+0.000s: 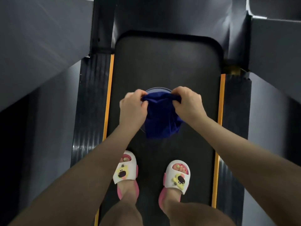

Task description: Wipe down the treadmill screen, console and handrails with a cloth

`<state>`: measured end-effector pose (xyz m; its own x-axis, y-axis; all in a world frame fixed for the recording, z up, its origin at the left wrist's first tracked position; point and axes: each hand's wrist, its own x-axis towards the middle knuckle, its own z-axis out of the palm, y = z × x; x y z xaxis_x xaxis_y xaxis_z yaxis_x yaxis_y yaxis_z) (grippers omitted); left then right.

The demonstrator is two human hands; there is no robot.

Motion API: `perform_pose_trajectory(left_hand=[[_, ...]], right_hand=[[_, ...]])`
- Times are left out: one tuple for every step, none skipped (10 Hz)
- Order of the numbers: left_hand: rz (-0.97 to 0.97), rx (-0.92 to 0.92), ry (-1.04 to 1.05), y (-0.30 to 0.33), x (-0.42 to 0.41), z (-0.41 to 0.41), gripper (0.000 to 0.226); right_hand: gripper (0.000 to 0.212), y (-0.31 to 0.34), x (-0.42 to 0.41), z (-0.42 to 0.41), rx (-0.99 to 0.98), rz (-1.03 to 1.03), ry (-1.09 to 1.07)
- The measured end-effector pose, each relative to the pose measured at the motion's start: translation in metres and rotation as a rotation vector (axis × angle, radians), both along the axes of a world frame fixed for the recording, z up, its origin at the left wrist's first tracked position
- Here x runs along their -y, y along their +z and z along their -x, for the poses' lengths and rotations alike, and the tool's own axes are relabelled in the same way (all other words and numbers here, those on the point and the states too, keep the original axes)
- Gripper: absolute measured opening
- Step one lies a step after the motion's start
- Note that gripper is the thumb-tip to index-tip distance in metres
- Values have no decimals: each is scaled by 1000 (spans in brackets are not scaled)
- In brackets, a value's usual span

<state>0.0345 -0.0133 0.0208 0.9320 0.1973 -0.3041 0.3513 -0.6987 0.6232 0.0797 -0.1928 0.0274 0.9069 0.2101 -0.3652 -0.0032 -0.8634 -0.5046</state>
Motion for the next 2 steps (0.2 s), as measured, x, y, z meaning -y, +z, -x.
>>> perform_pose_trajectory(left_hand=[[-17, 0, 30, -4, -1, -7, 23], [-2, -32, 42, 6, -3, -5, 22]], right_hand=[[25, -6, -1, -1, 62, 14, -15], [23, 5, 4, 1, 54, -6, -59]])
